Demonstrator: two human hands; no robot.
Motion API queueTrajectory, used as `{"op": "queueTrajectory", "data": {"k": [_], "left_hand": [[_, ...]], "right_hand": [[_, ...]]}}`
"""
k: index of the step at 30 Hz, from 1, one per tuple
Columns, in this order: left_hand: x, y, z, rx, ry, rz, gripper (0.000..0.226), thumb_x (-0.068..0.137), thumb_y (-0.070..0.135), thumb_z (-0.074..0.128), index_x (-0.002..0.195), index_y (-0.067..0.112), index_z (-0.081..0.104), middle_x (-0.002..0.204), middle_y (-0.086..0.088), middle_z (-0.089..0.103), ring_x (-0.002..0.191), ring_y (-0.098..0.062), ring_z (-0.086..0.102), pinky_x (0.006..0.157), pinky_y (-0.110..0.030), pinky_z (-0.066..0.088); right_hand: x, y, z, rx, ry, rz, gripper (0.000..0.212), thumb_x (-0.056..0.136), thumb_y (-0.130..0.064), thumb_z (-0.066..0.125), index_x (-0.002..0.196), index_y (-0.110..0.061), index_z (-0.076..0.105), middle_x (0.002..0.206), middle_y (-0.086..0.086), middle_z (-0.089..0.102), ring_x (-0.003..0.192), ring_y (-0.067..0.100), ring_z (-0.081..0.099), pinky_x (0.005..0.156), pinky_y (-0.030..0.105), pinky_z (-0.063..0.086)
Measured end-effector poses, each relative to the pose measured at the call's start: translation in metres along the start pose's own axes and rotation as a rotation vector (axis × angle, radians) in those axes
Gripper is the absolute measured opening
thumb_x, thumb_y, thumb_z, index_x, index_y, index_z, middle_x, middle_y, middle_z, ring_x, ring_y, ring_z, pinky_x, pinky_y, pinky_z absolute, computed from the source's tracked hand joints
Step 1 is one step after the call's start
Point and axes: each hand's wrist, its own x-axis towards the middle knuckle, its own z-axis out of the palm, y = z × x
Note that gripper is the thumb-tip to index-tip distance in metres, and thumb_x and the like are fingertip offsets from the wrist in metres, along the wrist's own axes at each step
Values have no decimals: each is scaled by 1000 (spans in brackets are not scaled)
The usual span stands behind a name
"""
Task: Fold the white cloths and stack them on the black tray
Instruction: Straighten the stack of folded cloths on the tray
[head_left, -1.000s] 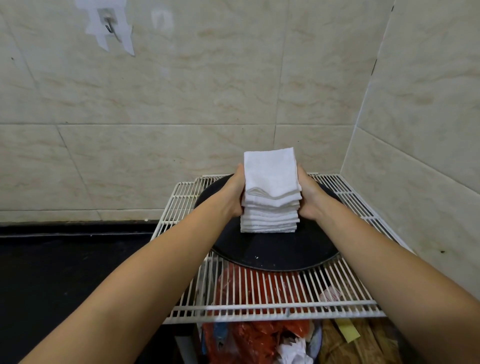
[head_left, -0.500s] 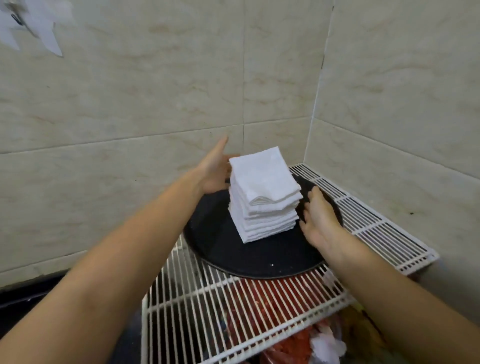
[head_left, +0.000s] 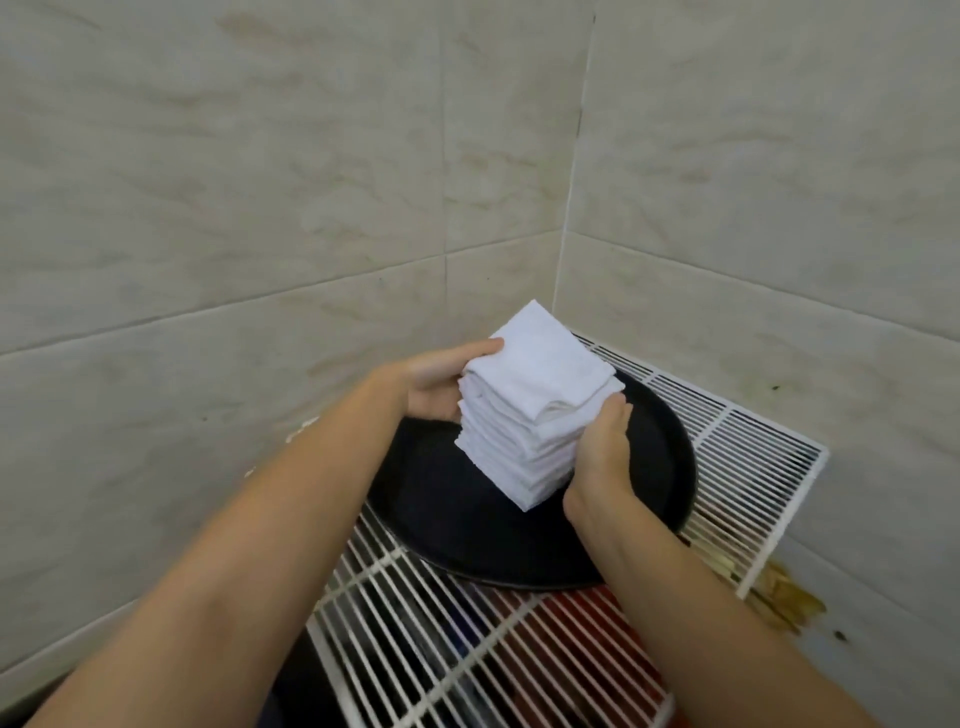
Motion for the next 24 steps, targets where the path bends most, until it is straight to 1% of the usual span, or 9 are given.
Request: {"op": "queueTrajectory", "data": {"k": [4,5,7,10,14,17,20,22,24], "left_hand": [[4,-12,-6,-89,-84,24,43,96,48,38,111,16,63,108,-2,71,95,-17,68,85,-34,49],[3,-13,-6,-100,-90,33,45,96,50,36,112,17,63,110,-2,70,97,-18,67,86,-34,48],[3,-14,-7,-116,-98,48,49,95,53,35,115,17,62,117,-3,67,105,-20,64,90,-35,47],[5,-13,-10,-124,-128,57,58,93,59,34,126,18,58,131,-6,60,120,-25,56,96,-38,45],[5,-11,-10,-155,-145,56,70,87,70,26,121,18,61,125,-7,63,112,-24,62,91,-39,48],[4,-8,-9,-143,-139,54,78,84,75,18,117,19,62,117,-6,68,104,-22,66,85,-35,53],[9,-5,-8,-184,-75,44,79,85,74,21,120,15,60,124,-10,63,114,-26,59,97,-39,45],[13,-6,-5,-191,-30,19,75,87,72,27,120,13,61,125,-11,62,118,-27,56,99,-40,42],[17,-11,-1,-176,-8,0,64,92,61,33,102,11,72,114,-11,67,108,-26,62,94,-38,44]], "right_hand": [[3,3,22,-11,93,0,74,84,-61,19,151,-32,9,159,-3,17,146,22,16,118,50,14],[3,2,25,-22,110,-4,72,86,-59,16,151,-31,7,159,-3,15,147,23,14,118,51,12],[1,-2,30,-67,139,-46,59,97,-46,12,152,-26,3,161,-1,9,148,24,9,119,52,9],[-2,-12,35,-178,147,-92,51,102,-29,9,152,-16,10,161,4,9,148,25,6,118,52,5],[1,-13,34,-124,148,-45,56,100,-43,8,152,-24,2,161,-2,4,148,22,4,118,54,5],[5,-2,26,-8,135,6,70,87,-60,14,152,-32,9,159,-5,15,147,20,14,119,50,12],[-2,8,20,29,111,12,83,72,-67,16,149,-35,18,157,-6,22,145,17,19,118,47,16],[-9,11,21,28,105,-19,78,78,-64,16,150,-34,18,158,-7,20,146,17,18,118,47,16],[-11,12,21,24,96,-63,67,91,-58,14,152,-31,9,160,-7,11,147,16,11,120,46,11]]}}
